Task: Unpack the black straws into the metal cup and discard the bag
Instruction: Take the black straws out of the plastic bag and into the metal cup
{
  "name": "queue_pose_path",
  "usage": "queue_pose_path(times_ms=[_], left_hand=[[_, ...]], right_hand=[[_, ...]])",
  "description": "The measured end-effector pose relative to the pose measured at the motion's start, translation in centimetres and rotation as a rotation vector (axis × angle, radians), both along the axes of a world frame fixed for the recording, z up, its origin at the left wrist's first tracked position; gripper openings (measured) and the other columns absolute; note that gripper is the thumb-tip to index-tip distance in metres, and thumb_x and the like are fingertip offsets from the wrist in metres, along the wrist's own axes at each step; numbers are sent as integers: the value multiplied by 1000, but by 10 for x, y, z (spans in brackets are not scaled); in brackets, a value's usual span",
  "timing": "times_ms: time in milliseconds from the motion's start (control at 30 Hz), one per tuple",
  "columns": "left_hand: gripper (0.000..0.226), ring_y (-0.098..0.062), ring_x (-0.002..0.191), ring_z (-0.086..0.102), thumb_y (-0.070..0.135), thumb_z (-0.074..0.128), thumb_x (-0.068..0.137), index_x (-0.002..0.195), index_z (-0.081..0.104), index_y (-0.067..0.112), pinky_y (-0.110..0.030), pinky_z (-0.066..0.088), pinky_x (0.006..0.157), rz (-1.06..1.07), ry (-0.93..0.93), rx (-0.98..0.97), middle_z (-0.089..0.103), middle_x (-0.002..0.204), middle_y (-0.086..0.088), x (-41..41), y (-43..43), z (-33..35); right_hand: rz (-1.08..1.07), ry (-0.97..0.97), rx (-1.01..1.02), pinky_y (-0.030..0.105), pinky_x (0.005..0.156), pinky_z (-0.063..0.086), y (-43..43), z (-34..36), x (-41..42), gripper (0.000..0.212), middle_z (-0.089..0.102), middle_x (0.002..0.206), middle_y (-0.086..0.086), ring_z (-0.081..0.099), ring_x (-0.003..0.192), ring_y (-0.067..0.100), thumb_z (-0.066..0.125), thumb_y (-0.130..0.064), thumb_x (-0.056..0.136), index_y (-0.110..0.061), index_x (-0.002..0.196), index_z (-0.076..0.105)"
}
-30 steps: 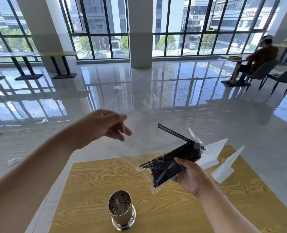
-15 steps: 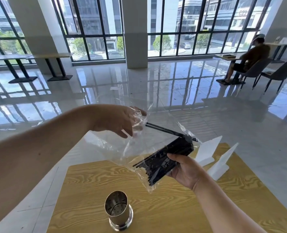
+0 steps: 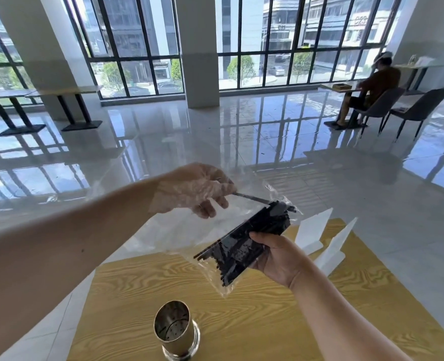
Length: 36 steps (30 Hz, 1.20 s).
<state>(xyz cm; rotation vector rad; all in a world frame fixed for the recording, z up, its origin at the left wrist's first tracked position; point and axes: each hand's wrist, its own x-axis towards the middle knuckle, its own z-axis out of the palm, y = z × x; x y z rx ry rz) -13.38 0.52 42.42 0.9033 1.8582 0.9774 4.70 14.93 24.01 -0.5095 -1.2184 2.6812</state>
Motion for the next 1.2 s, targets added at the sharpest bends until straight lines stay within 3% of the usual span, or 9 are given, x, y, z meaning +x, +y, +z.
queue_pose_path(times_ms=[200, 467, 600, 733, 833, 900, 1000, 1133, 1200], left_hand=[[15, -19, 62, 76, 0, 60, 104, 100, 74, -3, -26, 62, 56, 73, -26, 63, 79, 80, -14, 1, 1, -6], [16, -25, 75, 80, 0, 78, 84, 99, 76, -4, -31, 67, 70, 268, -57, 266, 80, 87, -17, -3, -16, -8], [21, -19, 58, 70, 3, 54, 105, 91, 70, 2, -33, 62, 57, 192, -104, -20, 72, 77, -13, 12, -11, -3], [23, -14, 59, 61, 0, 43, 108, 99, 65, 1, -18, 47, 40, 11, -187, -204, 63, 97, -17, 21, -19, -8], [23, -17, 86, 58, -4, 46, 105, 101, 66, 6, -20, 54, 50, 74, -210, -124, 56, 110, -15, 17, -20, -1], [19, -26, 87, 62, 0, 51, 105, 106, 66, 10, -29, 57, 68, 90, -139, -95, 62, 113, -15, 13, -22, 9], [20, -32, 87, 72, 5, 57, 105, 123, 66, 8, -33, 62, 74, 67, -21, 20, 70, 129, -20, 4, -36, 23], [26, -37, 118, 70, 11, 55, 107, 129, 68, 7, -36, 56, 90, 29, 101, 29, 74, 130, -11, -1, -47, 36], [21, -39, 116, 68, 4, 55, 106, 120, 71, 7, -35, 54, 89, 22, 126, 1, 75, 124, -11, 1, -48, 38]], right_hand=[[-57, -8, -121, 42, 62, 65, -2, 0, 2, 54, 77, 119, 28, 80, 99, 41, 87, -6, 74, 3, 123, 68], [-119, 36, -155, 54, 80, 67, 0, 2, 1, 42, 74, 126, 30, 77, 108, 44, 77, -4, 84, 4, 125, 68], [-116, 70, -142, 50, 86, 63, 1, 9, -5, 25, 76, 125, 27, 77, 109, 41, 71, -5, 90, 0, 113, 80], [-132, 87, -159, 52, 80, 67, 1, 15, -11, 20, 78, 118, 25, 79, 105, 40, 66, -5, 92, -3, 97, 86], [-129, 83, -170, 54, 81, 67, 0, 15, -11, 22, 76, 123, 27, 78, 108, 41, 65, -4, 92, -1, 102, 84], [-128, 69, -163, 57, 91, 61, 0, 13, -10, 23, 74, 128, 28, 77, 111, 42, 66, -5, 92, 0, 109, 81], [-125, 50, -154, 58, 103, 49, -2, 11, -10, 24, 73, 130, 28, 76, 113, 42, 67, -6, 91, 0, 110, 80], [-122, 48, -132, 55, 104, 42, -4, 13, -12, 29, 74, 126, 28, 76, 107, 42, 69, -7, 88, 1, 115, 75], [-121, 59, -121, 57, 109, 42, -4, 15, -14, 25, 75, 124, 27, 77, 106, 41, 67, -7, 89, 1, 109, 80]])
